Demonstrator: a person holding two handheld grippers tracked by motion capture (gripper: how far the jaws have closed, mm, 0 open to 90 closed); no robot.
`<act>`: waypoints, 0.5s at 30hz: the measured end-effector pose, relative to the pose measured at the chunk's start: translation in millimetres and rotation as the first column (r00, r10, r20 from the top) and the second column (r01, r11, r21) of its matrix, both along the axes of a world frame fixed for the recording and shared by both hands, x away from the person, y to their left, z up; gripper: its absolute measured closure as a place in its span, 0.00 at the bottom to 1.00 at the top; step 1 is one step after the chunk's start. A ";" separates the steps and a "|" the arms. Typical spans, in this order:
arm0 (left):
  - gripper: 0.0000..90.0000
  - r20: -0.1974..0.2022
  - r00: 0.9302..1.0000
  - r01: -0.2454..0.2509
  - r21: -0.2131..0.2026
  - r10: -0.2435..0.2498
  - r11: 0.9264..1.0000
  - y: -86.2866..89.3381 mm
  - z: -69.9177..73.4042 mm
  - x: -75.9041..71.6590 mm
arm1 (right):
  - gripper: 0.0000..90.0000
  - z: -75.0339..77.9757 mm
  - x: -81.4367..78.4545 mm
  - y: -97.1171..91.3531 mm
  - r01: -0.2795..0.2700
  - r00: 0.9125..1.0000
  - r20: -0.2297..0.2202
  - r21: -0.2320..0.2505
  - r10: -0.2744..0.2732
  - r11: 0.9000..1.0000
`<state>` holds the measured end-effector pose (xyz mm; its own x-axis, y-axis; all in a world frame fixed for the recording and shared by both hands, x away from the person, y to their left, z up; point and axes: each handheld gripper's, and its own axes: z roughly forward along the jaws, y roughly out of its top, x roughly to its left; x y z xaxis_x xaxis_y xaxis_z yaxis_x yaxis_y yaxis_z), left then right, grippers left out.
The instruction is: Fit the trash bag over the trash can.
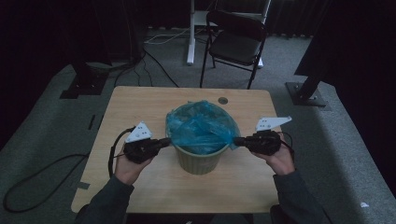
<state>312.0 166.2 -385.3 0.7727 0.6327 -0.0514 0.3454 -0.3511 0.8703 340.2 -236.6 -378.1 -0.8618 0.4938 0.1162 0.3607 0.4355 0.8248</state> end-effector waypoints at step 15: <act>0.99 -0.031 0.996 0.079 0.040 -0.078 0.996 -15.4 -19.2 -11.0 | 1.00 -13.5 -2.9 9.0 -0.035 0.999 -0.026 -0.020 0.034 0.999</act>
<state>301.0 150.8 -404.4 0.8184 0.5725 -0.0504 0.3410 -0.4131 0.8445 337.3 -227.7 -391.6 -0.8753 0.4662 0.1286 0.3661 0.4650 0.8061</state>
